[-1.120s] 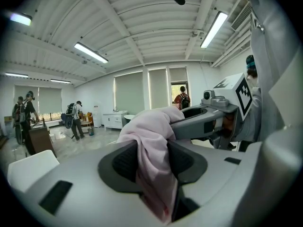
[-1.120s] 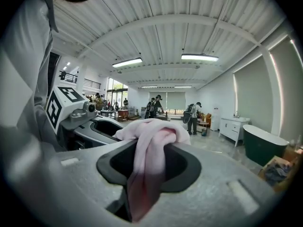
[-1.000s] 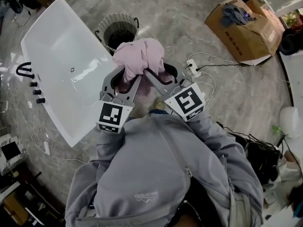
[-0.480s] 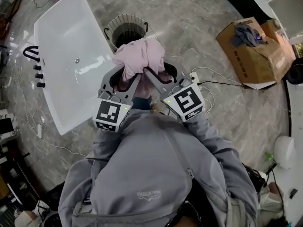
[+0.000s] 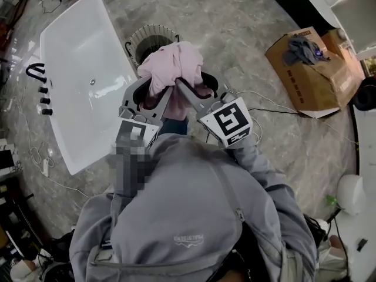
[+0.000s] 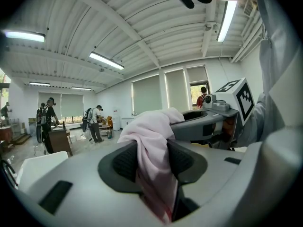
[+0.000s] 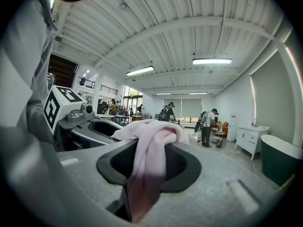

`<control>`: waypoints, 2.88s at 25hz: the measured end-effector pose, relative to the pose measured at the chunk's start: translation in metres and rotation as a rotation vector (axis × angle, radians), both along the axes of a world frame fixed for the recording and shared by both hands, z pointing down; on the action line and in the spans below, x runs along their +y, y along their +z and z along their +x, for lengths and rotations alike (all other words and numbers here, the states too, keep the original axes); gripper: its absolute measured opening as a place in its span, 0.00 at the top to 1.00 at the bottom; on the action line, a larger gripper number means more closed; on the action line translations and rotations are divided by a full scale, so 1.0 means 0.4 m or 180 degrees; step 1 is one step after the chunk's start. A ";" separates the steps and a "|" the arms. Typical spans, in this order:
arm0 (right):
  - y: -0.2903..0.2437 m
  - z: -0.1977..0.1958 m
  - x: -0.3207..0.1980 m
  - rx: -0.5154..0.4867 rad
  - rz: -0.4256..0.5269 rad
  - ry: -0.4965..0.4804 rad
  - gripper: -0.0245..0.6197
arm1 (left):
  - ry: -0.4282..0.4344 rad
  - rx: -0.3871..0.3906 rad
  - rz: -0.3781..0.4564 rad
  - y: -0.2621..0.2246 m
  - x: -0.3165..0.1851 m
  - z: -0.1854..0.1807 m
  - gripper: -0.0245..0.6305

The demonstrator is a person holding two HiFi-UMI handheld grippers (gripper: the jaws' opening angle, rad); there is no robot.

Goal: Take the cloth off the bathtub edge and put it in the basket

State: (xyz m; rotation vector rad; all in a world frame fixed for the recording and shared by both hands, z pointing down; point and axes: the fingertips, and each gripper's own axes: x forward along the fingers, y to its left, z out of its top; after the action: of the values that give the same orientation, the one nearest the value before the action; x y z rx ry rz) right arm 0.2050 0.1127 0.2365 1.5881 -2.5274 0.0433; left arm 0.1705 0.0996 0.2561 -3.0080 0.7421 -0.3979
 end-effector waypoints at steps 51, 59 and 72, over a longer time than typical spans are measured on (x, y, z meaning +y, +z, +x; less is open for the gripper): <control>0.131 0.202 -1.010 -0.0218 -0.0325 -0.1161 0.76 | -0.0896 -0.0156 -0.0356 0.115 -0.972 0.204 0.71; 0.294 0.155 -1.127 -0.0134 -0.0474 -0.1247 0.76 | -0.0864 -0.0183 -0.0535 0.274 -1.085 0.154 0.71; 0.618 0.110 -1.237 0.0111 -0.0917 -0.1256 0.76 | -0.0909 -0.0341 -0.0726 0.601 -1.191 0.102 0.71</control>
State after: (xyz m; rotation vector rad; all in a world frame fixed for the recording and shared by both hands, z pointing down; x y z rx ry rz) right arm 0.2490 -0.3823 0.4836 0.9631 -2.6132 0.3126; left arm 0.2113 -0.3770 0.4964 -3.0555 1.1973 -0.6900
